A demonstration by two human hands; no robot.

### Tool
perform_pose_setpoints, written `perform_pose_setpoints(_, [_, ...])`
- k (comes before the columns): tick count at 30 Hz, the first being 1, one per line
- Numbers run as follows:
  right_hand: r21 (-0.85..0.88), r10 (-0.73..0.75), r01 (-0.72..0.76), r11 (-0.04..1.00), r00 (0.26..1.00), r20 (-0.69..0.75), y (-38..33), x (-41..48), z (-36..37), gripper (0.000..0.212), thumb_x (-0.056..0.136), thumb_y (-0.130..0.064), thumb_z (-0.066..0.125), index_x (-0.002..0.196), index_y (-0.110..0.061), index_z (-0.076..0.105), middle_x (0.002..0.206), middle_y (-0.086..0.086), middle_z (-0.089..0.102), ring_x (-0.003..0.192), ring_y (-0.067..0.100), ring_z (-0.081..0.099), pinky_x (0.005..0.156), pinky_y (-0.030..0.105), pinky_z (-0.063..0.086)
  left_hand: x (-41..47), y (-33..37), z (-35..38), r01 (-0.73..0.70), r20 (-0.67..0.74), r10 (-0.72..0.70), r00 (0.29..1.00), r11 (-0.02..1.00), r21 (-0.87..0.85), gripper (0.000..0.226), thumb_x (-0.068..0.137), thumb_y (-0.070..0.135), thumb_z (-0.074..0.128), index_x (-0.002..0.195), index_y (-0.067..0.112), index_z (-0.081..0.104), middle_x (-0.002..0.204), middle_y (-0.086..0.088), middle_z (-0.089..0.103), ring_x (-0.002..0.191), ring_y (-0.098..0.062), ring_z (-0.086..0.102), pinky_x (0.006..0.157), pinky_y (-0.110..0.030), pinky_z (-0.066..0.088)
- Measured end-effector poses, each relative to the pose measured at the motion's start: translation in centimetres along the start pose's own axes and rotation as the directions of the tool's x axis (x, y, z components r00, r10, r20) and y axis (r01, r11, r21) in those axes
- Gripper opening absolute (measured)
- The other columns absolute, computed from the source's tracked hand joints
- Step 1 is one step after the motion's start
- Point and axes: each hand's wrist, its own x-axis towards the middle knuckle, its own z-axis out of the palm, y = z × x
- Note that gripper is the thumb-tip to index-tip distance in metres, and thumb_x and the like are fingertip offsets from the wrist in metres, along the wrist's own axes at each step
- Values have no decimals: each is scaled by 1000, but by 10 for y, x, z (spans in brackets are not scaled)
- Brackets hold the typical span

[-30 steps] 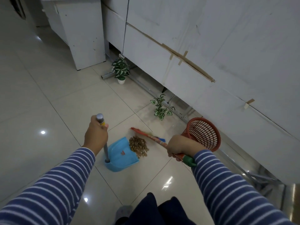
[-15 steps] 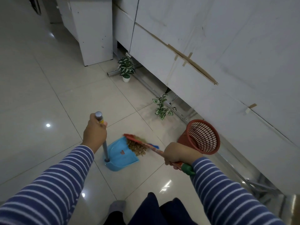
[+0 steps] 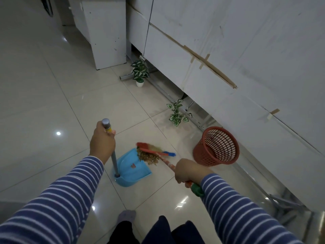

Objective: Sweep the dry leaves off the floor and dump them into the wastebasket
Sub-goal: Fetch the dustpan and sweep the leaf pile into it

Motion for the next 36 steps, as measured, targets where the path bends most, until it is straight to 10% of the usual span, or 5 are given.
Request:
perform_pose_setpoints(7, [-118,-28,28,993,1000,7,5,-30,-16,29,92,-13,58,115,4,61,71,5,56,57,16,54,60,26,47,-12,-4,1,-15,-20,15,1000,1000,-3,16,96,20,49,110,17,42,93,-13,58,80,-31,57,70,-41,46])
perform_pose_setpoints(15, [-133,-54,49,990,998,-41,-9,-18,-5,28,90,-11,59,115,3,60,106,15,68,82,24,60,69,32,48,-14,-2,3,-10,35,8,999,999,32,17,96,21,48,111,19,40,93,-11,57,80,-30,58,68,-40,46])
perform_pose_setpoints(20, [-85,-32,33,996,999,5,-7,-22,11,32,91,-10,58,121,0,57,82,10,57,73,22,55,57,27,44,-16,-1,6,-23,45,21,999,999,32,17,96,23,49,110,20,40,94,-9,56,80,-28,56,68,-39,45])
perform_pose_setpoints(36, [436,123,-109,893,992,-4,54,-36,11,7,88,-4,58,90,3,57,68,11,57,50,19,52,46,26,43,-31,-4,-7,-34,47,32,998,998,46,21,95,22,50,114,18,40,94,-14,58,82,-34,58,76,-49,52])
